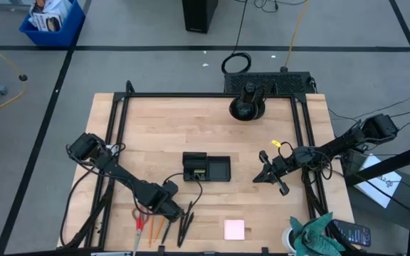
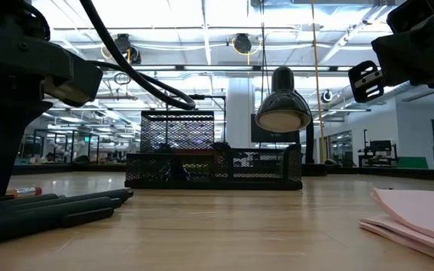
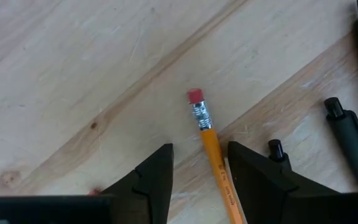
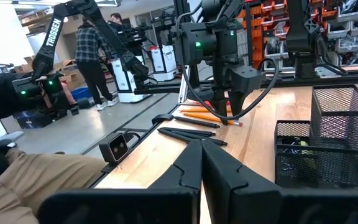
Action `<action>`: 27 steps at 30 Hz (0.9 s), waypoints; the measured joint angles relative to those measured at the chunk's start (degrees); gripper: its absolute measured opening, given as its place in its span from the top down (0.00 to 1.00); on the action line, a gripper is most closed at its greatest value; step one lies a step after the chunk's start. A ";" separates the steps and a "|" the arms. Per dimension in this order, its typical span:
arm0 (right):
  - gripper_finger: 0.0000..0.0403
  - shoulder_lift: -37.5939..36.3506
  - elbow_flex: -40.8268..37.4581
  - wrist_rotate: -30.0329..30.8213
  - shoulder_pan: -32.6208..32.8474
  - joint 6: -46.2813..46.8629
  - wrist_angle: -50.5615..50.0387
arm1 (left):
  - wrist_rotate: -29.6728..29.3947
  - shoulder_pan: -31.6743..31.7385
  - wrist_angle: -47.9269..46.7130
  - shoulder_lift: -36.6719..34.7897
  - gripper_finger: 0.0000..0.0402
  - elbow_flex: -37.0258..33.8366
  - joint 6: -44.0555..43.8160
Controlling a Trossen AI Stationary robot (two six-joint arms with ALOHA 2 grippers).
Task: Pick and place office supplies into organizer
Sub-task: Put the yellow pencil into the black desk organizer
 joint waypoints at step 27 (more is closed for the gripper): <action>1.00 0.00 0.00 -0.02 0.00 0.01 -0.56 | -1.06 0.08 0.14 0.00 0.61 -0.04 -0.54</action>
